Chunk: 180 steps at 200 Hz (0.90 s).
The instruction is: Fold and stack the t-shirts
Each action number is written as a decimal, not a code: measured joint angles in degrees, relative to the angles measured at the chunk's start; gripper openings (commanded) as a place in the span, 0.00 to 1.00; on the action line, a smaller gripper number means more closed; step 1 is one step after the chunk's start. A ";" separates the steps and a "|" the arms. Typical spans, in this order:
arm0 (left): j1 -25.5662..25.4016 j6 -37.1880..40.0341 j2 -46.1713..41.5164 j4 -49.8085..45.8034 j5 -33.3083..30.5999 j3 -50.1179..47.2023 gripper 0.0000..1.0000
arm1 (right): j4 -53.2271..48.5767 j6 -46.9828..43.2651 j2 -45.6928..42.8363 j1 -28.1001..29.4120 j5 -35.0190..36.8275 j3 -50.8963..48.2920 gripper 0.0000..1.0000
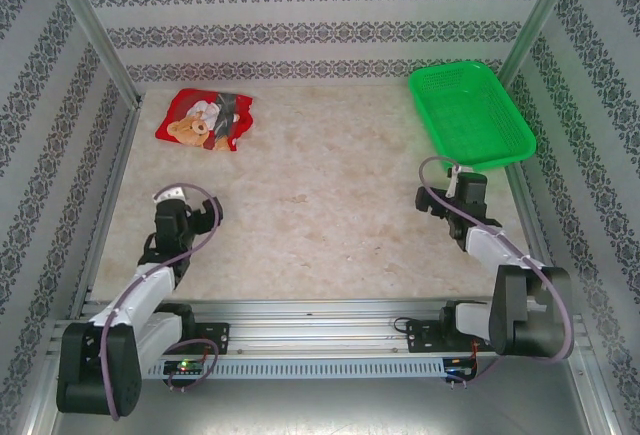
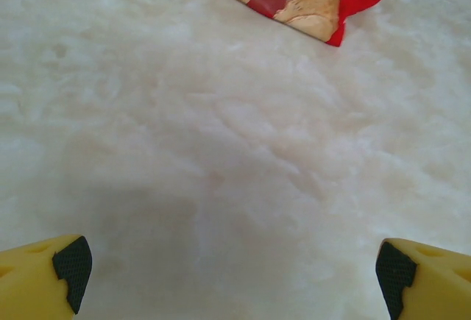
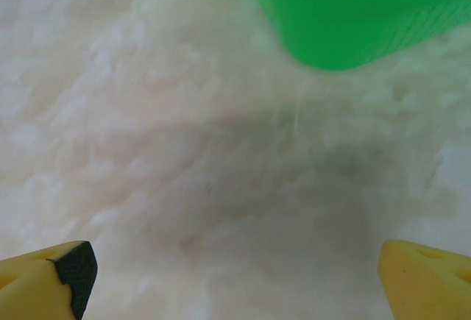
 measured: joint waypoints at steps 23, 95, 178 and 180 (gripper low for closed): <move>0.00 0.68 6.03 9.20 -1.66 0.81 1.00 | 13.77 -1.09 4.22 0.61 -0.22 -2.08 0.98; -0.50 10.23 25.49 32.09 -1.27 8.39 1.00 | 35.71 -3.85 13.90 3.08 -1.22 -5.03 0.98; -1.99 11.91 4.31 30.97 -5.88 0.70 1.00 | 39.43 -4.07 13.90 3.10 -1.03 -5.07 0.98; -1.99 11.98 3.50 31.41 -6.23 0.02 1.00 | 39.43 -4.07 13.90 3.10 -1.01 -5.07 0.98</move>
